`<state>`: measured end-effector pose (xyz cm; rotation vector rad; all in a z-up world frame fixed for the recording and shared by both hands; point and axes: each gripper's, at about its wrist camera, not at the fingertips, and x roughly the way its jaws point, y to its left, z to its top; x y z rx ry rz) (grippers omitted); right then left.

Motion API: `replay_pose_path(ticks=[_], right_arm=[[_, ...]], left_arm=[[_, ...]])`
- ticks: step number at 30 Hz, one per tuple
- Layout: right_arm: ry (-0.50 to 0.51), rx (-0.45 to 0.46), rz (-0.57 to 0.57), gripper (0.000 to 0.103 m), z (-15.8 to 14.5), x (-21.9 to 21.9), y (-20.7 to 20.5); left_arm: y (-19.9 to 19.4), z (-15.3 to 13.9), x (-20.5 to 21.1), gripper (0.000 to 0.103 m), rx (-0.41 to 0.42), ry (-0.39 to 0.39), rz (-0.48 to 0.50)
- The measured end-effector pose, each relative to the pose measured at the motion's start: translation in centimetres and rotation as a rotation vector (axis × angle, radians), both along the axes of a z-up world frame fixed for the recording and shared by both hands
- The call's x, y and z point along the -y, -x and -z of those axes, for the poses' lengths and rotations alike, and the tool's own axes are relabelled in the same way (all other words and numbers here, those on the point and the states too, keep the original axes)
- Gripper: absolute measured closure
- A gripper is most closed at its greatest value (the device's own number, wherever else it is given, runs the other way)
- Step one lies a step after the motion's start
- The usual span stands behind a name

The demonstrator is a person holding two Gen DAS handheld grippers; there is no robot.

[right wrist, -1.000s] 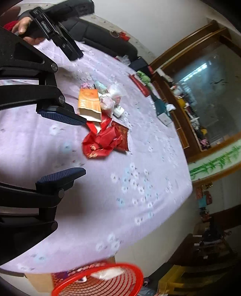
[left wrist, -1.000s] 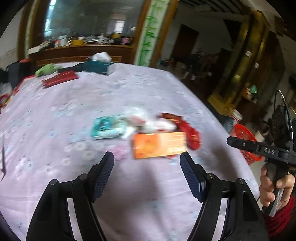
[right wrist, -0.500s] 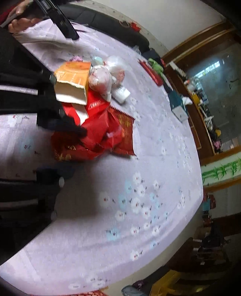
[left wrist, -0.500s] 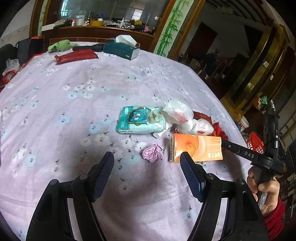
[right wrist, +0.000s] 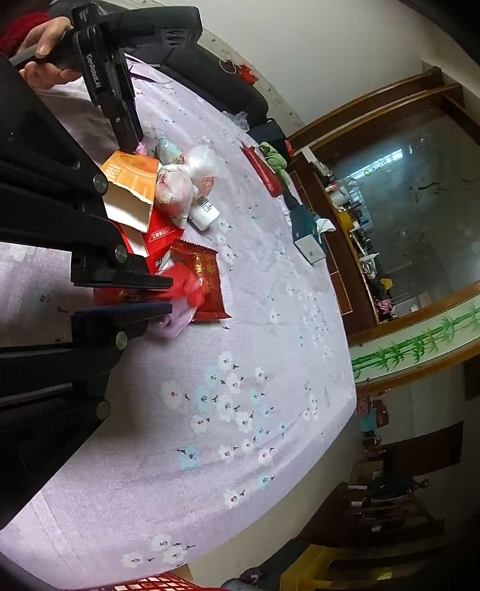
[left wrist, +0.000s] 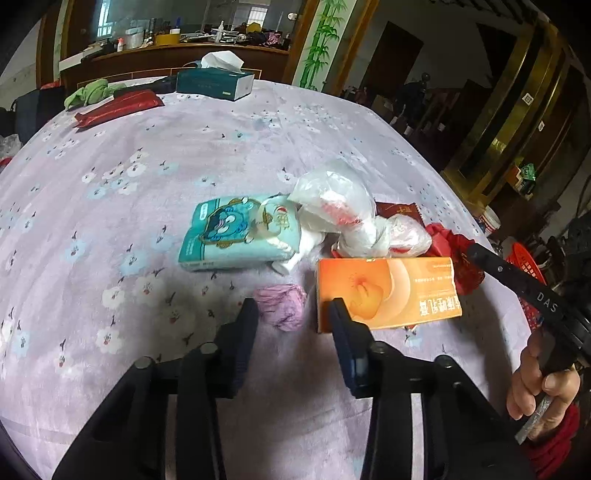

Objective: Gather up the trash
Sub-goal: 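Grasp the pink tissue ball with the left gripper while the right grasps the pink plastic bag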

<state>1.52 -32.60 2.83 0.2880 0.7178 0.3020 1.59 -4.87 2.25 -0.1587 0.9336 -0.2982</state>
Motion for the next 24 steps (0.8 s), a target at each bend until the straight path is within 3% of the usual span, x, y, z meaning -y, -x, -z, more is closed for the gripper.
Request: replay_pose_path(ticks=[6, 11, 14, 18, 24], right_arm=[[-0.002, 0.022, 0.001, 0.096, -0.3, 0.3, 0.3], [0.011, -0.028, -0.011, 0.096, 0.3, 0.2, -0.1], [0.005, -0.058, -0.014, 0.095, 0.5, 0.3, -0.3], [0.001, -0.083, 0.000, 0.075, 0.9, 0.8, -0.4], [0.004, -0.101, 0.003, 0.064, 1.2, 1.1, -0.4]], left_arm=[[-0.3, 0.1, -0.5, 0.071, -0.006, 0.019, -0.007], [-0.5, 0.3, -1.4, 0.071, -0.015, 0.030, -0.020], [-0.8, 0.4, -2.3, 0.071, -0.028, 0.083, -0.027], [-1.2, 0.4, -2.1, 0.071, -0.037, 0.085, -0.025], [-2.1, 0.7, -0.8, 0.071, -0.041, 0.057, -0.009]])
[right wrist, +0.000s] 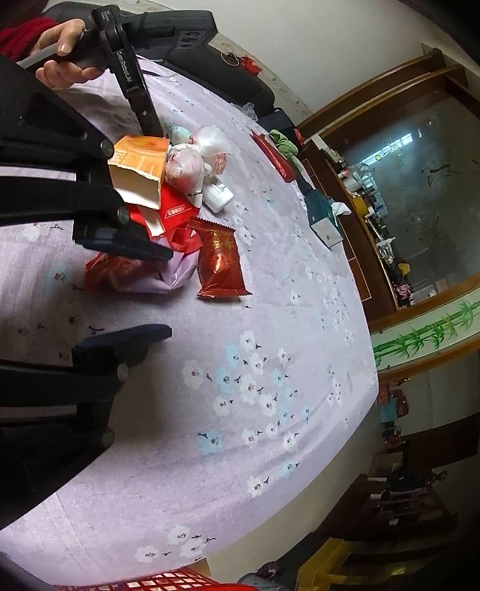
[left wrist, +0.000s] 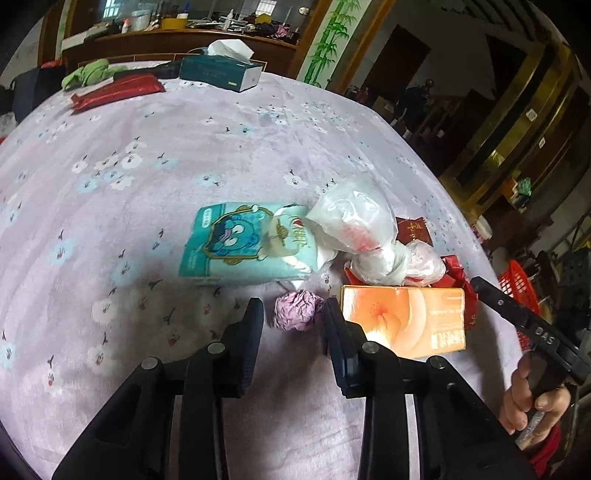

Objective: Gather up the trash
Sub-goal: 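Grasp the pink tissue ball with the left gripper while the right grasps the pink plastic bag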

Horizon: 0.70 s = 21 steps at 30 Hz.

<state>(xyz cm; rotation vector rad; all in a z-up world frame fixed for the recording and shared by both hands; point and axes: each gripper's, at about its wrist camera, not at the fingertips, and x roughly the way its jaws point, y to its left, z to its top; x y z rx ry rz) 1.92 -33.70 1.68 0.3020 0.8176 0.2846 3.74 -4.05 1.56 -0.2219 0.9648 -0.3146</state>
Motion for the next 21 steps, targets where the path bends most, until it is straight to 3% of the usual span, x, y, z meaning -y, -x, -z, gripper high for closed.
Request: replay_pose_path(ticks=[9, 12, 15, 21], right_arm=[[-0.029, -0.051, -0.077, 0.064, 0.9, -0.8, -0.7], [-0.043, -0.075, -0.111, 0.064, 1.2, -1.3, -0.9], [-0.071, -0.101, -0.139, 0.064, 1.7, -1.6, -1.2], [-0.103, -0.094, -0.148, 0.071, 1.6, -1.7, -0.9]], left_arm=[[-0.5, 0.6, 1.1, 0.071, 0.025, -0.048, 0.015], [-0.5, 0.7, 1.0, 0.080, 0.036, -0.050, 0.013], [-0.4, 0.6, 1.3, 0.080, 0.049, -0.066, 0.026], [0.9, -0.6, 1.7, 0.080, 0.140, -0.082, 0.039]])
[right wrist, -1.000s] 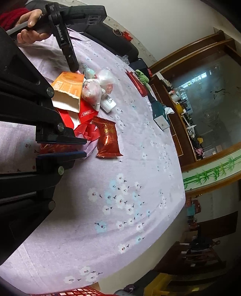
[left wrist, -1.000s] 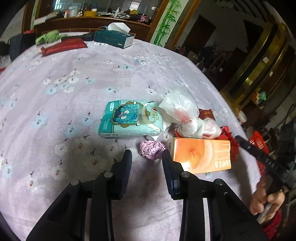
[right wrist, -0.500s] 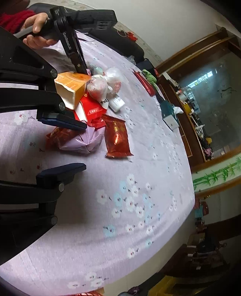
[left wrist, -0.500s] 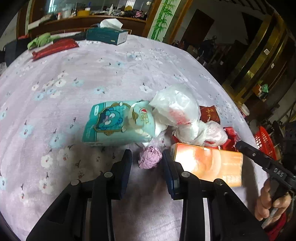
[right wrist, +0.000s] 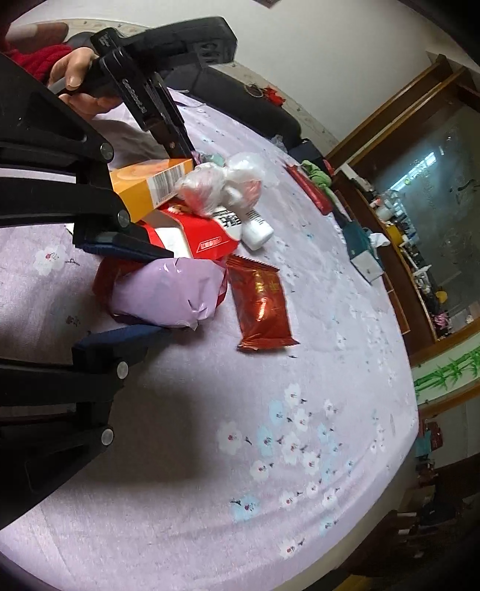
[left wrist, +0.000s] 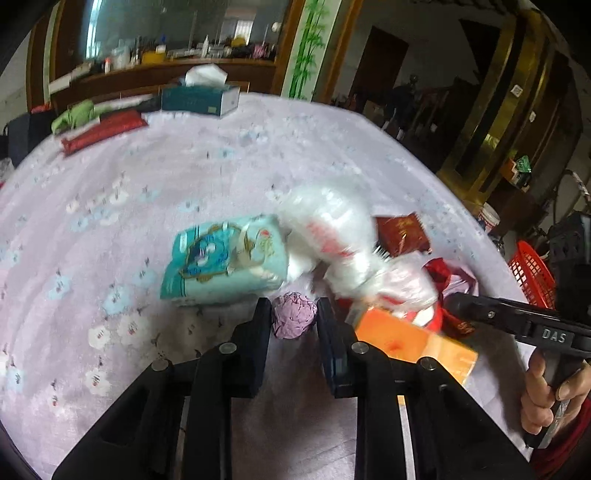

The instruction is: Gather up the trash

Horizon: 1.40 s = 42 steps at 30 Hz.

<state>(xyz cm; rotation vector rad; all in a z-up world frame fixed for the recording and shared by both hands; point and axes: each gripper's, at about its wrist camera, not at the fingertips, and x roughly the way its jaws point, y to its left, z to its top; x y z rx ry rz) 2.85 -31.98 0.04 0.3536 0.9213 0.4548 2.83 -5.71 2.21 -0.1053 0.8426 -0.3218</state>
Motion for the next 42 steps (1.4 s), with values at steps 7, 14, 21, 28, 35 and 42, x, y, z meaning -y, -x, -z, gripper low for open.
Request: replay_pose_path(ticks=[7, 14, 21, 28, 35, 42], right_arm=[[0.116, 0.202, 0.129, 0.071, -2.8, 0.2, 2.0], [0.142, 0.228, 0.173, 0.071, -3.4, 0.6, 2.0], [0.178, 0.235, 0.173, 0.071, -3.5, 0.2, 2.0], [0.192, 0.228, 0.189, 0.071, -3.3, 0.4, 1.8], [0.188, 0.220, 0.178, 0.071, -5.1, -0.6, 3.8], [0.202, 0.236, 0.153, 0.071, -7.1, -2.5, 8.4]], left_arm=[[1.9, -2.4, -0.3, 0.080, 0.177, -0.021, -0.065], [2.6, -3.2, 0.6, 0.080, 0.250, -0.098, -0.095], [2.5, -3.0, 1.1, 0.080, 0.260, -0.145, -0.108], [3.4, -3.3, 1.9, 0.080, 0.267, -0.184, -0.122], [6.3, -4.2, 2.4, 0.079, 0.258, -0.233, -0.137], [9.0, -4.4, 3.0, 0.079, 0.281, -0.287, -0.149]])
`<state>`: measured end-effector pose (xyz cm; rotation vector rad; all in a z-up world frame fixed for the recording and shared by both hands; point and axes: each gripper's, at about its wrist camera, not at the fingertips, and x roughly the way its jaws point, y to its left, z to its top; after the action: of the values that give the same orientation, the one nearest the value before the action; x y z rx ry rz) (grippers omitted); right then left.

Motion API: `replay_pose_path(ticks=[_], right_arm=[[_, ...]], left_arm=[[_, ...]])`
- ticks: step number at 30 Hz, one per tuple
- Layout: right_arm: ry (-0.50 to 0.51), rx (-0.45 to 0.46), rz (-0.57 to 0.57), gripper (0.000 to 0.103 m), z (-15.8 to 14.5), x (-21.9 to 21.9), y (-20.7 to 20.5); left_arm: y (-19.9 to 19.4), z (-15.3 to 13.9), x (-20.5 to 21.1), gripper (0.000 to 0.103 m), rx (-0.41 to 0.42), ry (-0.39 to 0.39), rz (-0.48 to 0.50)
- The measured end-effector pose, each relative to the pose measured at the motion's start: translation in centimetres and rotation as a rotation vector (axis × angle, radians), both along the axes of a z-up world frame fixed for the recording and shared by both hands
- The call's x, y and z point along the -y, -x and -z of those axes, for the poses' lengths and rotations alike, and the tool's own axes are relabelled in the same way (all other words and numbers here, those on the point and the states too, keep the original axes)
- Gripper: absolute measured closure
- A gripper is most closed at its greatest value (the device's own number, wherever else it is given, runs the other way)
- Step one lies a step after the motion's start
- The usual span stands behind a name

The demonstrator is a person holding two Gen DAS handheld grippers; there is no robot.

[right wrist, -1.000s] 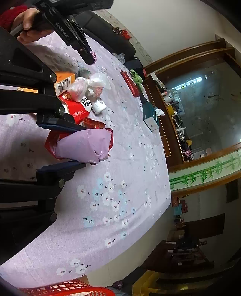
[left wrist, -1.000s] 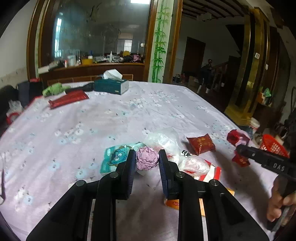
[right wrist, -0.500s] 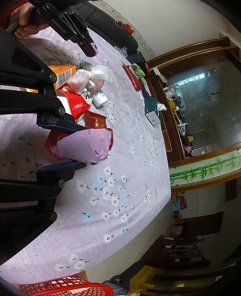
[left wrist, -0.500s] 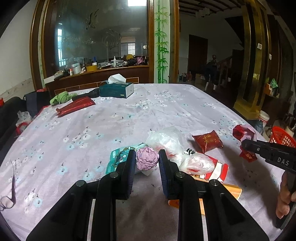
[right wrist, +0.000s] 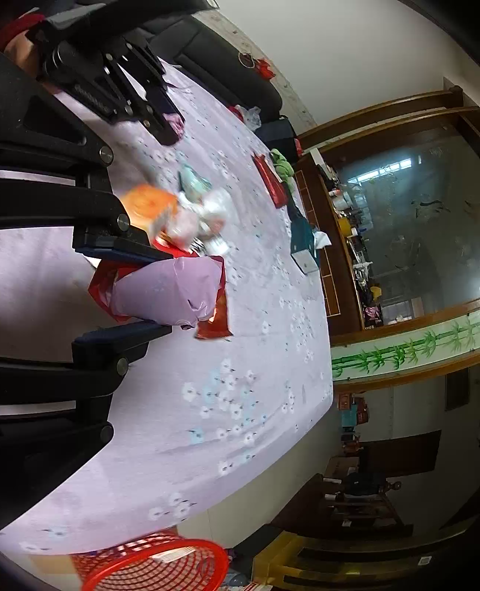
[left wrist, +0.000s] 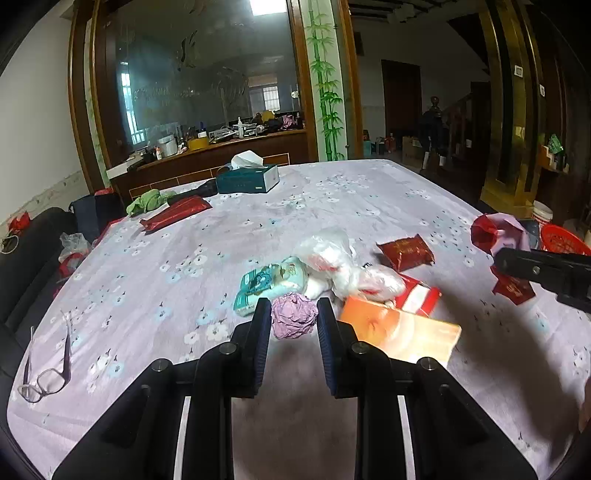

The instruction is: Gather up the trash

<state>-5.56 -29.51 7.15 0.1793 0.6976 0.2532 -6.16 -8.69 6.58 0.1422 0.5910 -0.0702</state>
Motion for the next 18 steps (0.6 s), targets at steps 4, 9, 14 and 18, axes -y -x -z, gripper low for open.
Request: replay_pose_path(ticks=[4, 9, 14, 18], right_arm=[[-0.005, -0.021, -0.003, 0.071, 0.2, -0.3, 1.5], [-0.017, -0.036, 0.010, 0.071, 0.2, -0.2, 2.4], [-0.012, -0.037, 0.008, 0.071, 0.1, -0.7, 2.6], [-0.005, -0.032, 0.006, 0.071, 0.0, -1.0, 2.5]], left_arm=[[0.8, 0.2, 0.4, 0.079, 0.004, -0.010, 0.003], [1.2, 0.3, 0.5, 0.079, 0.002, -0.001, 0.008], [1.1, 0.1, 0.5, 0.079, 0.007, -0.005, 0.008], [1.5, -0.1, 0.6, 0.079, 0.021, -0.012, 0.008]])
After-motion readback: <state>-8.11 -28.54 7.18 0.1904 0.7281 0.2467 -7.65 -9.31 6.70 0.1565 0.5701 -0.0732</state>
